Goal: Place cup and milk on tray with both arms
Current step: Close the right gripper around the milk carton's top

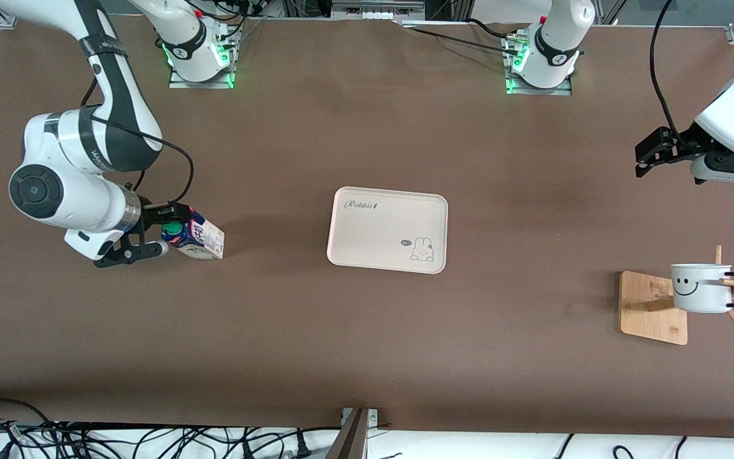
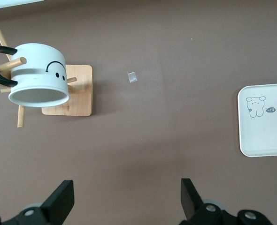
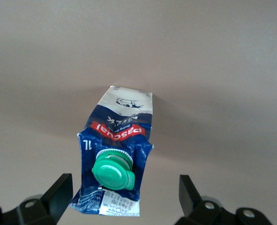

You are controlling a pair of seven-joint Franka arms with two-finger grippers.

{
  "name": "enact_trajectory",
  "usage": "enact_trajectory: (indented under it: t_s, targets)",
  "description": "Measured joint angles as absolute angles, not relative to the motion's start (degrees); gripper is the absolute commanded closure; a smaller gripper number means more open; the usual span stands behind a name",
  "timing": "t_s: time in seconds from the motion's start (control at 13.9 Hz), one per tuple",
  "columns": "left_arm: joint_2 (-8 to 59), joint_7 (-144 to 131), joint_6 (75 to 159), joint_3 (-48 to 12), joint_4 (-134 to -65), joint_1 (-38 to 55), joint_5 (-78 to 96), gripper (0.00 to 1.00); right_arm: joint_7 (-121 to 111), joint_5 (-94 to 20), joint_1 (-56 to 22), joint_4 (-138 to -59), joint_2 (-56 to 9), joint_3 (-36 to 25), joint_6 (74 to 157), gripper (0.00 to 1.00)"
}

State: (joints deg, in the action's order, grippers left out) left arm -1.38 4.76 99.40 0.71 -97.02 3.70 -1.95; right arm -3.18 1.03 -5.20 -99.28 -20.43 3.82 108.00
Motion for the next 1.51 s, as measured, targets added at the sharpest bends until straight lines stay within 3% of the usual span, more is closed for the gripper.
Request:
enact_trajectory:
  t_s: [0.36,0.72,0.86,1.29,1.51]
  targets:
    - [-1.3,4.8,99.4,0.7,-97.0,3.7,-2.0,0.0,-2.7,1.0,-5.4,-100.2,-20.5,3.9,108.9,0.02]
    - [-1.3,4.8,99.4,0.7,-97.0,3.7,-2.0,0.0,-2.5,1.0,-5.5,-101.6,-20.6,4.0,110.3,0.33]
    - [-1.3,4.8,99.4,0.7,-97.0,3.7,-2.0,0.0,-2.5,1.0,-5.5,-101.9,-20.7,4.0,110.4,0.4]
    - [-1.3,4.8,99.4,0.7,-97.0,3.7,-2.0,0.0,-2.4,1.0,-5.5,-101.9,-21.3,4.0,111.0,0.5]
    - [-1.3,4.8,99.4,0.7,-97.0,3.7,-2.0,0.0,-2.4,1.0,-5.6,-101.7,-21.3,4.0,111.0,0.5]
